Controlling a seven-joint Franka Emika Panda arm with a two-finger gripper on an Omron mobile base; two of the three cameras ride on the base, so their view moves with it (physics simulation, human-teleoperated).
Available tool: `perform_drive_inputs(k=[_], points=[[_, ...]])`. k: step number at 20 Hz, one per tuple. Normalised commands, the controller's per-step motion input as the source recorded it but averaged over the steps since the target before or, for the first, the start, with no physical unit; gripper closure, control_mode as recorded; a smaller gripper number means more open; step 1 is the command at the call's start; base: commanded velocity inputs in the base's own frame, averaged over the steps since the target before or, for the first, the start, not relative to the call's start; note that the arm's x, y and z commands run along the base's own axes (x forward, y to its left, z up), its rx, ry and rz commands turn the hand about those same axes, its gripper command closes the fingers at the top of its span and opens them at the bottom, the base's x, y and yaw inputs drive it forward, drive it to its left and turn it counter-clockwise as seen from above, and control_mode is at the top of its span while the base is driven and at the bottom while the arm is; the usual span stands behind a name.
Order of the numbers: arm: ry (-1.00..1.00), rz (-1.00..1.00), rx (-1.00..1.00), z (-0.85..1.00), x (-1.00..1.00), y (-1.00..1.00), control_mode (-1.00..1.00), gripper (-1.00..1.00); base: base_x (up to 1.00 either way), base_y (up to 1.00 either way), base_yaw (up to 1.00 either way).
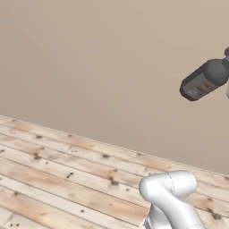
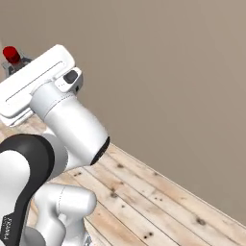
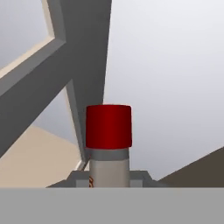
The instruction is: There is a bowl on the dining counter. Grab a lemon wedge from the fridge and place it in the bowl. Then get the liquor bottle and glass cup from the cabinet and place them next to the bowl.
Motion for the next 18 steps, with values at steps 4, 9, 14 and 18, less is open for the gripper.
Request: perform_drive_inputs(k=[4,9,14,18], points=[[0.0,0.0,0.0,0.0,0.0,0.0,1.0,1.0,0.82,-0.22,0.54],[0.0,0.0,0.0,0.0,0.0,0.0,1.0,1.0,0.73,-0.13,0.59],[0.0,0.0,0.0,0.0,0.0,0.0,1.0,1.0,0.64,-0.1,0.62],[0.0,0.0,0.0,0.0,0.0,0.0,1.0,1.0,0.69,-0.11,0.6]])
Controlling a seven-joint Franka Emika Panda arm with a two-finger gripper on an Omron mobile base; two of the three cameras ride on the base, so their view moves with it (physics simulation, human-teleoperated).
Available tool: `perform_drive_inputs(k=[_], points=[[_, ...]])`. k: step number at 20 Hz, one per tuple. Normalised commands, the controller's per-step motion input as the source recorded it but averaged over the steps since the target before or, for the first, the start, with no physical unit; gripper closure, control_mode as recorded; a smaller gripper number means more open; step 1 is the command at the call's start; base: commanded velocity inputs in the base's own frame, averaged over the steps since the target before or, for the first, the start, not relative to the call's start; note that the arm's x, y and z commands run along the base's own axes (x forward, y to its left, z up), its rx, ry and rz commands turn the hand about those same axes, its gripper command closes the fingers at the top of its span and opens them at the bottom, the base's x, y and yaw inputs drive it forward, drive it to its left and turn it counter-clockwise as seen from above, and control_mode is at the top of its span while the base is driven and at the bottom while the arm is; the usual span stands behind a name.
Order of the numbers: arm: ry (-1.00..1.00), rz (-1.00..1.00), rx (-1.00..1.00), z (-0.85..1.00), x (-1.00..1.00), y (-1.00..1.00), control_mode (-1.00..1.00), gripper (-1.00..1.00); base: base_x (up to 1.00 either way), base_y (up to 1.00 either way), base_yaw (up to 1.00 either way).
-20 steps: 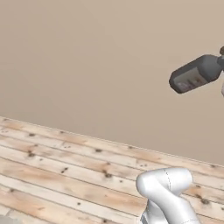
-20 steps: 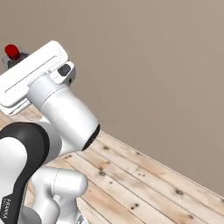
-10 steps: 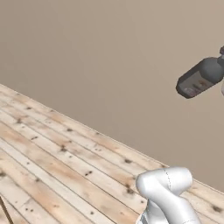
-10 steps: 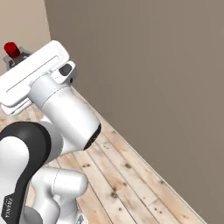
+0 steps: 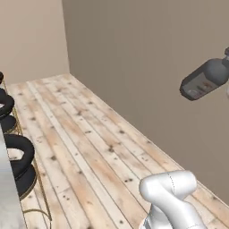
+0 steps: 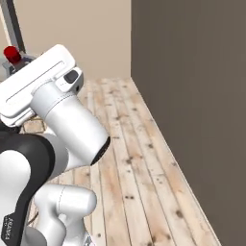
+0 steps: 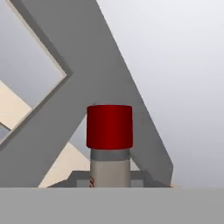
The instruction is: There is a bowl on the dining counter. Grab a lemon wedge from the fridge and place it in the bowl. Then get the liquor bottle and glass cup from the cabinet and place them next to the bowl.
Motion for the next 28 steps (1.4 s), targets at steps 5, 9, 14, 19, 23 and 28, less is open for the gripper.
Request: perform_drive_inputs(k=[5,9,14,19,23,28], points=[[0.0,0.0,0.0,0.0,0.0,0.0,1.0,1.0,0.82,-0.13,0.57],[0.0,0.0,0.0,0.0,0.0,0.0,1.0,1.0,0.87,-0.21,0.54],[0.0,0.0,0.0,0.0,0.0,0.0,1.0,1.0,0.84,-0.35,0.49],[0.0,0.0,0.0,0.0,0.0,0.0,1.0,1.0,0.73,-0.48,0.45],[0.0,0.0,0.0,0.0,0.0,0.0,1.0,1.0,0.5,-0.63,0.42],[0.0,0.0,0.0,0.0,0.0,0.0,1.0,1.0,0.35,-0.71,0.41]])
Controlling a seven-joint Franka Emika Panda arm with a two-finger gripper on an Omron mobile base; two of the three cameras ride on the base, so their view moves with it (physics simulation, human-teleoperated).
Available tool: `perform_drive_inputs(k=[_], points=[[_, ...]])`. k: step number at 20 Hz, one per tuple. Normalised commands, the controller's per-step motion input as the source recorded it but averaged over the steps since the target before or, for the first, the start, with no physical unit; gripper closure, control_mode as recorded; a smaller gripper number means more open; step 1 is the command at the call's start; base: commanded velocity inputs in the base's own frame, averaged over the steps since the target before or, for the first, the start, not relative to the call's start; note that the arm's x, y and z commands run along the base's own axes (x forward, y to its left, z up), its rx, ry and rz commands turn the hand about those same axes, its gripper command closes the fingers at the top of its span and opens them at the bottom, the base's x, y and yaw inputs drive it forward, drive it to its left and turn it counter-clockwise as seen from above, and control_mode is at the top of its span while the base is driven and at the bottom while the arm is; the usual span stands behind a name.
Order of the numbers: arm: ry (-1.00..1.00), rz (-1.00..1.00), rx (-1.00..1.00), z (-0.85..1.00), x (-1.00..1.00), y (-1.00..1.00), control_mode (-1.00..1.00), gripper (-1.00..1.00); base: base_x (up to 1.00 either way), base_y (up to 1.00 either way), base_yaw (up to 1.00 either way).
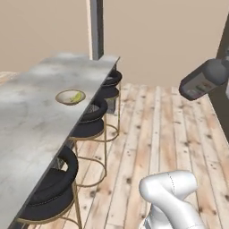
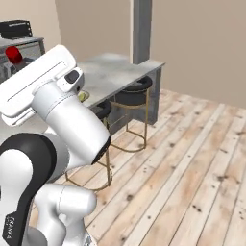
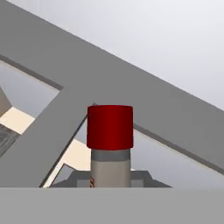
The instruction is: There is a bowl on the dining counter. Grab a lemon wedge from the fridge and place it in the bowl. Then get the liquor bottle and glass cup from the cabinet and place them next to the bowl.
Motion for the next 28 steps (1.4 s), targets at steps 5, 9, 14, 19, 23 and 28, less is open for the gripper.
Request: perform_drive_inputs(k=[5,9,14,19,23,28], points=[[0.0,0.0,0.0,0.0,0.0,0.0,1.0,1.0,0.34,-0.7,0.4],[0.0,0.0,0.0,0.0,0.0,0.0,1.0,1.0,0.42,-0.68,0.41],[0.0,0.0,0.0,0.0,0.0,0.0,1.0,1.0,0.53,-0.62,0.43],[0.0,0.0,0.0,0.0,0.0,0.0,1.0,1.0,0.58,-0.56,0.44],[0.0,0.0,0.0,0.0,0.0,0.0,1.0,1.0,0.42,-0.63,0.43],[0.0,0.0,0.0,0.0,0.0,0.0,1.0,1.0,0.47,-0.6,0.43]])
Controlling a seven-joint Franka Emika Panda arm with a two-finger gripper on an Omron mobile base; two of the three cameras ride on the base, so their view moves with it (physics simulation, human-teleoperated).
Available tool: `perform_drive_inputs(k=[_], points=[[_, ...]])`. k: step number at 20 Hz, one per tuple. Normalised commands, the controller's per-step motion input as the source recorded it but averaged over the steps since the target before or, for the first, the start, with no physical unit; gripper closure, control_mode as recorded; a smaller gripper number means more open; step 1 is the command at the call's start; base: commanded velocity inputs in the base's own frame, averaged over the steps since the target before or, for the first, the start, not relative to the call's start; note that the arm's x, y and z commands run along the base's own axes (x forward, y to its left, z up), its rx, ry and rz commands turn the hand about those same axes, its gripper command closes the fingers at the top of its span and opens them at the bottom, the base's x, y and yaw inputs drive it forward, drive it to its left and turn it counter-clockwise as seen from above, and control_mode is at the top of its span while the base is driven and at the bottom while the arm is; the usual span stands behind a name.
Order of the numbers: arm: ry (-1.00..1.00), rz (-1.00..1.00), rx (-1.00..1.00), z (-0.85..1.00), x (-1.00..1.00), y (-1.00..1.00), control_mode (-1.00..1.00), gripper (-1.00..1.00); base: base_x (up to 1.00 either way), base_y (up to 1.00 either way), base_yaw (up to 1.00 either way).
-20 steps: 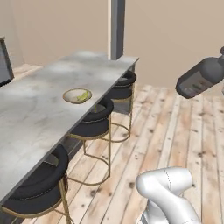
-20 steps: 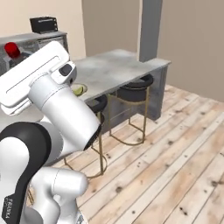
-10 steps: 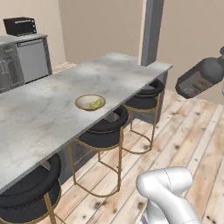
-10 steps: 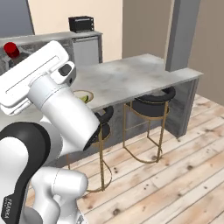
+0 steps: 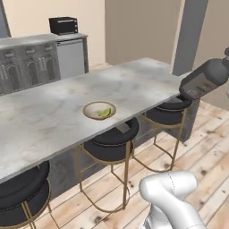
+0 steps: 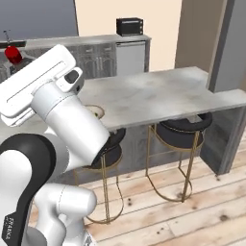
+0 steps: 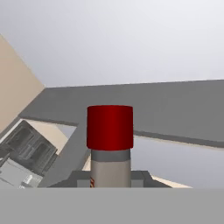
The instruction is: There is a bowl on the dining counter. Grab a lemon wedge from the fridge and place it in the bowl. Then get the liquor bottle and glass cup from the cabinet and place them next to the bowl.
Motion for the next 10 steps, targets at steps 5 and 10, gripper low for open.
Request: perform_drive_inputs(k=[5,10], points=[[0.0,0.0,0.0,0.0,0.0,0.0,1.0,1.0,0.54,-0.63,0.43],[0.0,0.0,0.0,0.0,0.0,0.0,1.0,1.0,0.66,-0.61,0.41]])
